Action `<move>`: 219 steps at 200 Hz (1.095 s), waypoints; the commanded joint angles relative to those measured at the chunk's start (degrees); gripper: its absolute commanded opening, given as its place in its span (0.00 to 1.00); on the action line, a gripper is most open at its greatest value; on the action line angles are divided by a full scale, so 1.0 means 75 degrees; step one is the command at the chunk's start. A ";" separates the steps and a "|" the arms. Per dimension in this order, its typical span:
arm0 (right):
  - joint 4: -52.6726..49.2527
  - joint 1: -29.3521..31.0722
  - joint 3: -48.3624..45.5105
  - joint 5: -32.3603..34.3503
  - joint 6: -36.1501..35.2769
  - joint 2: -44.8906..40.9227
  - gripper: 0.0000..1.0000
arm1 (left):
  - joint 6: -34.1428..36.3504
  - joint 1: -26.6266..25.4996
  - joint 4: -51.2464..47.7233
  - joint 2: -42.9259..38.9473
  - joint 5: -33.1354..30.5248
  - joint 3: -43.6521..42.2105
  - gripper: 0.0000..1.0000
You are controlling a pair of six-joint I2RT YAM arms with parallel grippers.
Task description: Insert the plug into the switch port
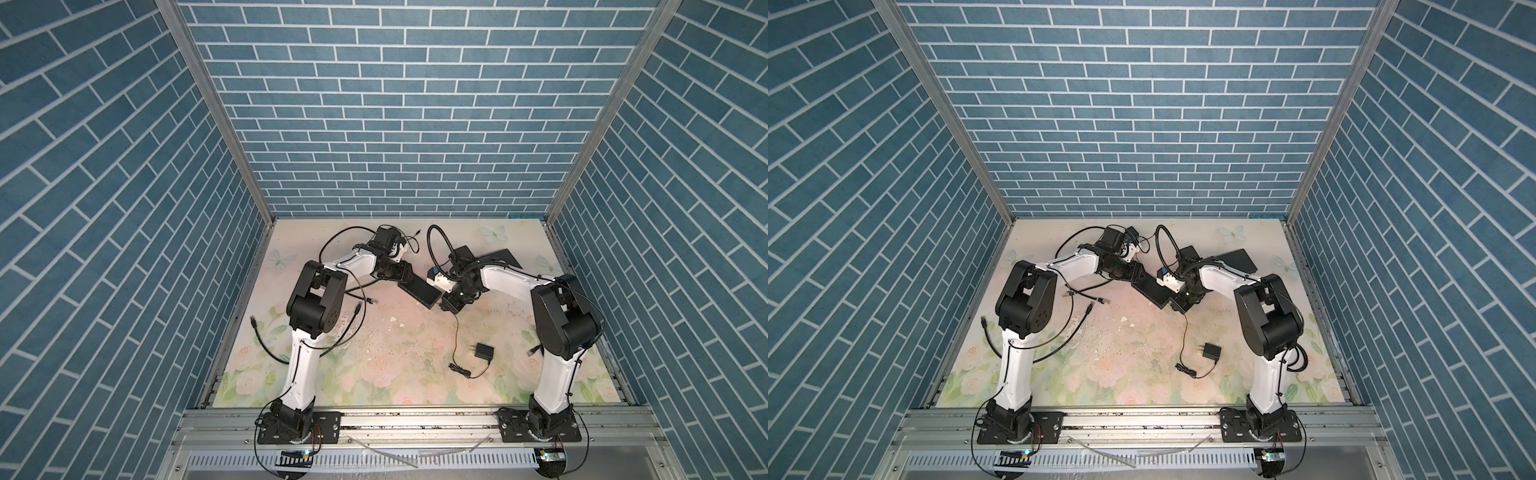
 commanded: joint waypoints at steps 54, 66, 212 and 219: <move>0.0679 0.0218 0.0255 -0.0021 0.0445 0.0158 0.03 | 0.0490 -0.0034 -0.0538 0.0432 0.0356 0.0463 0.61; 0.0988 0.0253 0.0144 -0.0105 0.0671 0.0115 0.03 | 0.0578 -0.0034 -0.0660 0.0504 0.0435 0.0591 0.60; 0.3655 0.0406 -0.1172 -0.0035 0.1865 -0.0083 0.03 | 0.2245 -0.0090 -0.1733 0.0868 0.1475 0.0937 0.48; 0.3653 0.0406 -0.1130 -0.0050 0.1903 -0.0088 0.03 | 0.2382 -0.0109 -0.1879 0.0910 0.1596 0.1004 0.47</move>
